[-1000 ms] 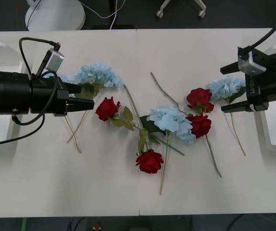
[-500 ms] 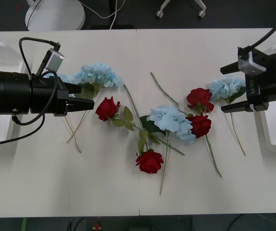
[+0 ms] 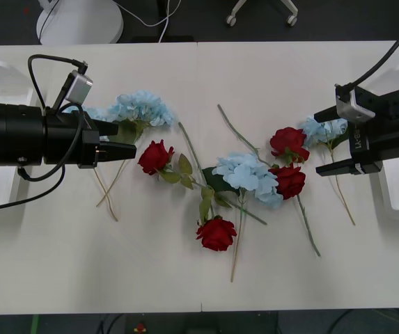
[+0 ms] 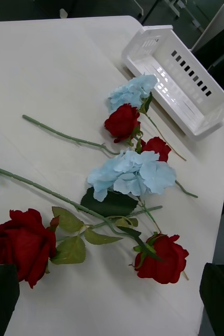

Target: Put the red flowers into the right box and the blue flowers into the left box

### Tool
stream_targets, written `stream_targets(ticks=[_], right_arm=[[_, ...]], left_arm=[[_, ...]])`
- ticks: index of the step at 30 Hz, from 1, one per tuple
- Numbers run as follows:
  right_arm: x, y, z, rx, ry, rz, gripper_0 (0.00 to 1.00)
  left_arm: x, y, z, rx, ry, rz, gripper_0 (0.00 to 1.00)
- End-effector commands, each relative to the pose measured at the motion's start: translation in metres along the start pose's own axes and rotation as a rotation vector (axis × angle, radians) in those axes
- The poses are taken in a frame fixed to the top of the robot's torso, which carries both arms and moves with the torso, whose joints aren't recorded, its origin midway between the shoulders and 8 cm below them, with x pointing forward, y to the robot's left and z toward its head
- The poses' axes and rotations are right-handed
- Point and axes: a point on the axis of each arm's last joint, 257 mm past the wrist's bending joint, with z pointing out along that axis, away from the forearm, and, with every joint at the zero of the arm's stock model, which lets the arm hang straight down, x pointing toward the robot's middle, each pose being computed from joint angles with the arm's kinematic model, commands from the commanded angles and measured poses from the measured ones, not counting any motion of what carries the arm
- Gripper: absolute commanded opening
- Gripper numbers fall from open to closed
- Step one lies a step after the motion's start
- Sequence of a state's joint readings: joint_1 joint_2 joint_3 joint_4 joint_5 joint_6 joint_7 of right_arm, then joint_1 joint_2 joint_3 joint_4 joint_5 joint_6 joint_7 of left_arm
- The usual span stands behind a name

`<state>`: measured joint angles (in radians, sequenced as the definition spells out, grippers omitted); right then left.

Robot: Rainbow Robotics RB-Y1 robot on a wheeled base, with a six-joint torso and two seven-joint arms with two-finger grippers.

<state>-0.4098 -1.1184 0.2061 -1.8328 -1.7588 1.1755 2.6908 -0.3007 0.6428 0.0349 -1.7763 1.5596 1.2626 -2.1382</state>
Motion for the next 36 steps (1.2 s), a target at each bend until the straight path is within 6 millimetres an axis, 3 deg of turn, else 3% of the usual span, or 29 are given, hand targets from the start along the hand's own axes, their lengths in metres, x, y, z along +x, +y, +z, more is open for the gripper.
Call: stream_targets(ticks=[1, 5, 6, 8, 12, 17, 21, 29, 36], right_arm=[[-0.013, -0.013, -0.014, 0.02, 0.02, 0.172, 1.0], [-0.011, -0.027, -0.011, 0.052, 0.054, 0.45, 1.0], [-0.011, -0.027, -0.011, 0.052, 0.054, 0.45, 1.0], [-0.002, -0.047, -0.012, 0.108, 0.081, 0.624, 1.0], [0.018, -0.068, -0.01, 0.171, 0.139, 0.741, 1.0], [0.06, -0.086, 0.002, 0.258, 0.258, 0.869, 1.0], [0.1, -0.083, 0.014, 0.32, 0.394, 0.926, 1.0], [0.144, -0.078, 0.034, 0.396, 0.493, 1.038, 1.0], [0.167, -0.083, 0.051, 0.393, 0.519, 1.147, 1.0]], left_arm=[[-0.013, 0.0, -0.006, 0.008, -0.023, 0.048, 1.0], [-0.02, 0.014, -0.018, -0.032, -0.005, 0.011, 1.0], [-0.02, 0.014, -0.018, -0.032, -0.005, 0.011, 1.0], [-0.02, 0.031, -0.027, -0.072, -0.005, -0.076, 1.0], [-0.009, 0.066, -0.041, -0.163, -0.004, -0.23, 1.0], [0.009, 0.124, -0.078, -0.371, 0.02, -0.462, 1.0], [0.021, 0.155, -0.103, -0.541, 0.04, -0.617, 1.0], [0.058, 0.186, -0.111, -0.843, 0.075, -0.735, 1.0], [0.082, 0.191, -0.085, -0.987, 0.098, -0.789, 1.0]])
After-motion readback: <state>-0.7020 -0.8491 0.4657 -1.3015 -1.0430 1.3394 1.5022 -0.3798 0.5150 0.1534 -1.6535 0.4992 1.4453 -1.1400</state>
